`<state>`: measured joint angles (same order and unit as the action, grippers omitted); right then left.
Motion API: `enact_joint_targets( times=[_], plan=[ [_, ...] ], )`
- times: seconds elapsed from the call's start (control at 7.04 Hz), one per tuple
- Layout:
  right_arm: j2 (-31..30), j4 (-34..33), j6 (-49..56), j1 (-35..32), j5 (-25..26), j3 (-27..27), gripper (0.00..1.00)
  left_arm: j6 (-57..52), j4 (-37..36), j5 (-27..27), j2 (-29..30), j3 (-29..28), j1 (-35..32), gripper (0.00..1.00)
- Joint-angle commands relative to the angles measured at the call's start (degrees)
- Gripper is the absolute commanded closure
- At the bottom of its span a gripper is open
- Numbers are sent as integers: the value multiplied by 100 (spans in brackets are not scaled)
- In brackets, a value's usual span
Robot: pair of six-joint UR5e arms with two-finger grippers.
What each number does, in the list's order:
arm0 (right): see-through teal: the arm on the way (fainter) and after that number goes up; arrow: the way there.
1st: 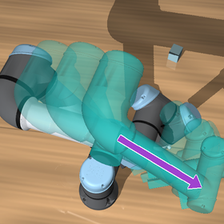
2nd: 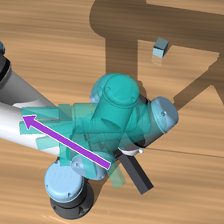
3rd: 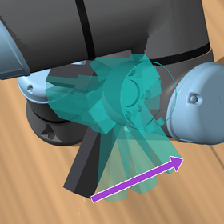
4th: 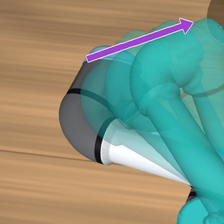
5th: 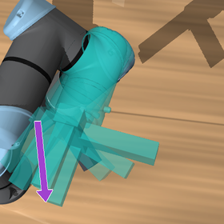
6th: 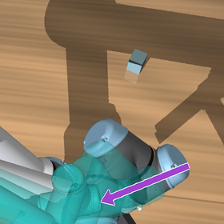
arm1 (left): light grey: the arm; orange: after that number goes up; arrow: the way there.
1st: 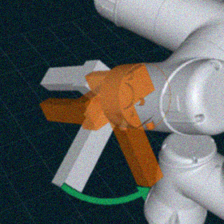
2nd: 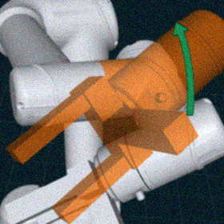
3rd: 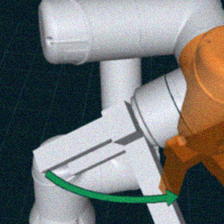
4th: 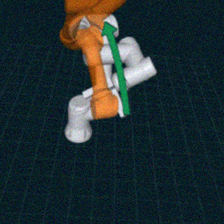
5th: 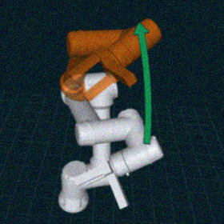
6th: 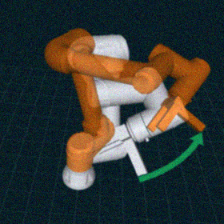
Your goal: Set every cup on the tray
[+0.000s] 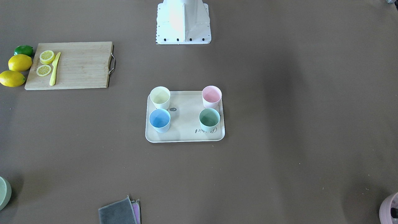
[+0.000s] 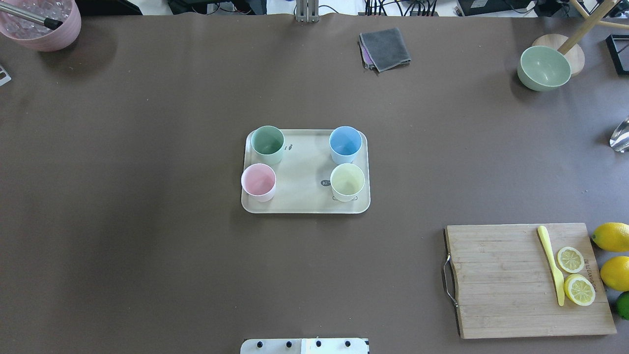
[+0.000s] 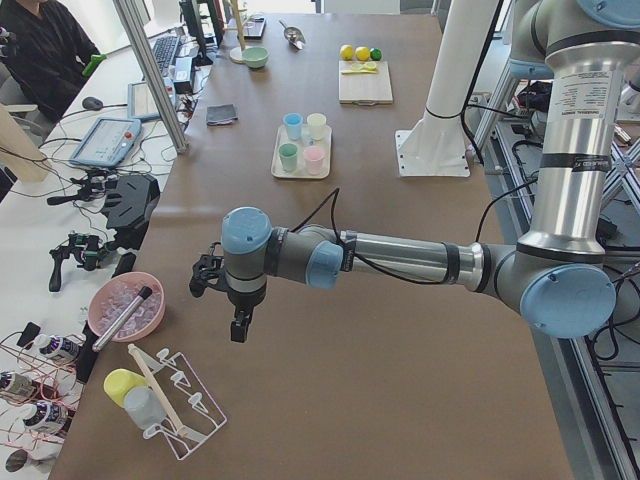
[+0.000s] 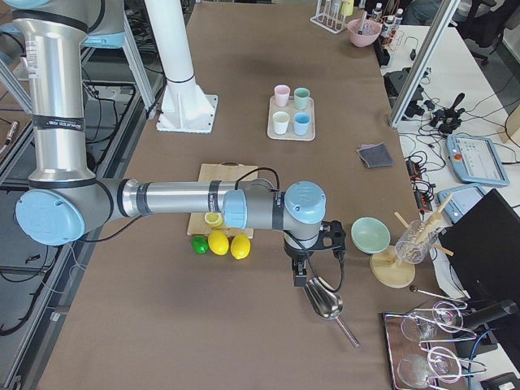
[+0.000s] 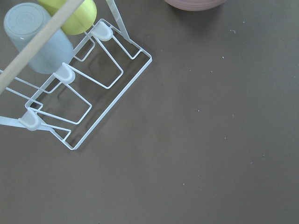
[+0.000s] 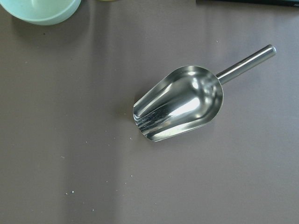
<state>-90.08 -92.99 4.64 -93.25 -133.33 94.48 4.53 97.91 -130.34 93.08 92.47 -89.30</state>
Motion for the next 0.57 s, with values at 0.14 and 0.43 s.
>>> enact_joint_targets(
  times=[0.14, 0.43],
  plan=[
    [0, 9, 2, -9, 9, 0, 0, 4, 1, 0, 0, -18, 1, 2],
    [-53, 8, 2, -9, 9, 0, 0, -5, 1, 0, 0, -27, 9, 2]
  ],
)
